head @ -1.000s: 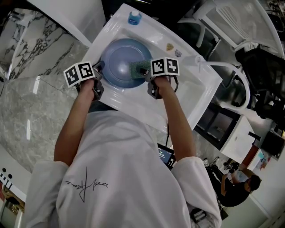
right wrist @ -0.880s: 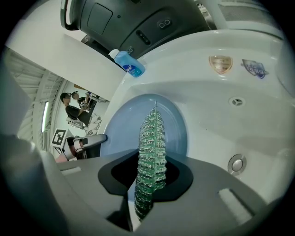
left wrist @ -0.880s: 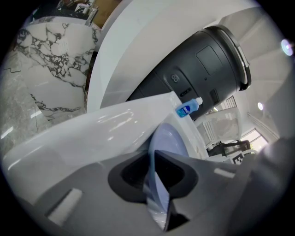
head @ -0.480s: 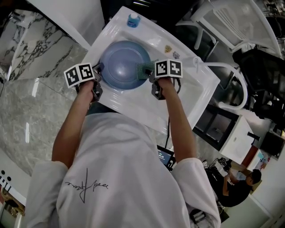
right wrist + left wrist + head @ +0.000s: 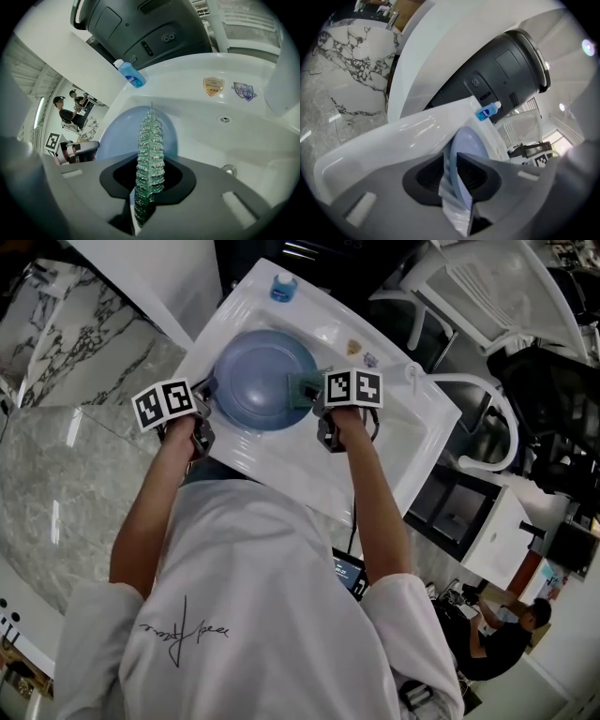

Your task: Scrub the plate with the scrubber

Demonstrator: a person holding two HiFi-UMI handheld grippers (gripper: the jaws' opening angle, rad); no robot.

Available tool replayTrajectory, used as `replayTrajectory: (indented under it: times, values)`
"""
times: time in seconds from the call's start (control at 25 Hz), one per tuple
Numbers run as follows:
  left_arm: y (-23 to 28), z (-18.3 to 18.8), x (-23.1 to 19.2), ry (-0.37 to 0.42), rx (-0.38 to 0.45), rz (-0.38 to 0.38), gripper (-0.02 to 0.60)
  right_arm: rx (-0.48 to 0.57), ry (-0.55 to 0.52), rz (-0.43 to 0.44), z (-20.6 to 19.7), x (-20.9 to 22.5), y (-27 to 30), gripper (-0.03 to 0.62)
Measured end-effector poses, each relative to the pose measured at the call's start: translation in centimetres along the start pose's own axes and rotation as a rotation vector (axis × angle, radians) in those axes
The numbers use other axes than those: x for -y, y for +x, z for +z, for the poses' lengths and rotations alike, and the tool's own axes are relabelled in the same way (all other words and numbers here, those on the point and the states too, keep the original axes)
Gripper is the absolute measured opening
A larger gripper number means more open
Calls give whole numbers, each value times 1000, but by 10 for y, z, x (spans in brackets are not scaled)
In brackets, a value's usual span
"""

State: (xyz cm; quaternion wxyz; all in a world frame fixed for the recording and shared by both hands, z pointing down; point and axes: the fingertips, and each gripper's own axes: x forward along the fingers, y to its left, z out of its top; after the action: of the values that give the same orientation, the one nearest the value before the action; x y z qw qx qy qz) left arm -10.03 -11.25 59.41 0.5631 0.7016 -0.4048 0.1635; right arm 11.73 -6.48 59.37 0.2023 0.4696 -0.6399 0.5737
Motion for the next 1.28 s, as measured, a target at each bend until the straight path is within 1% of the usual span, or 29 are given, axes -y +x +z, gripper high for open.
replayTrajectory:
  times: [0.08,0.2,0.28,0.4,0.56,0.64,0.72,0.8,0.88,0.96,1.08,1.28]
  values:
    - [-6,2,-1,0,17,4,95,8,-10,5,1,-4,0,61]
    - [-17,8,-6,7,56,42,93,24,-24,27,3,-12,-2,63]
    - [-23,10,-8,15,75,50,91,47,-35,43,5,-19,-5,63]
    - [-32,12,-3,41,98,40,91,92,-57,66,10,-31,-13,63]
    - [-46,13,10,98,128,21,78,162,-83,105,16,-47,-30,63]
    - [-53,13,17,119,144,7,74,205,-103,121,19,-55,-40,63]
    - [-60,14,24,134,164,-16,54,251,-120,139,21,-63,-49,63]
    - [-67,14,30,153,176,-32,54,297,-134,153,22,-71,-58,63]
    - [-75,15,36,186,193,-37,54,341,-155,152,22,-77,-67,63]
    - [-86,18,46,231,234,-42,54,387,-190,131,23,-82,-79,63]
    - [-105,25,59,312,311,-40,54,474,-245,112,24,-93,-101,63]
    - [-129,23,81,453,374,-40,54,602,-316,90,19,-110,-136,63]
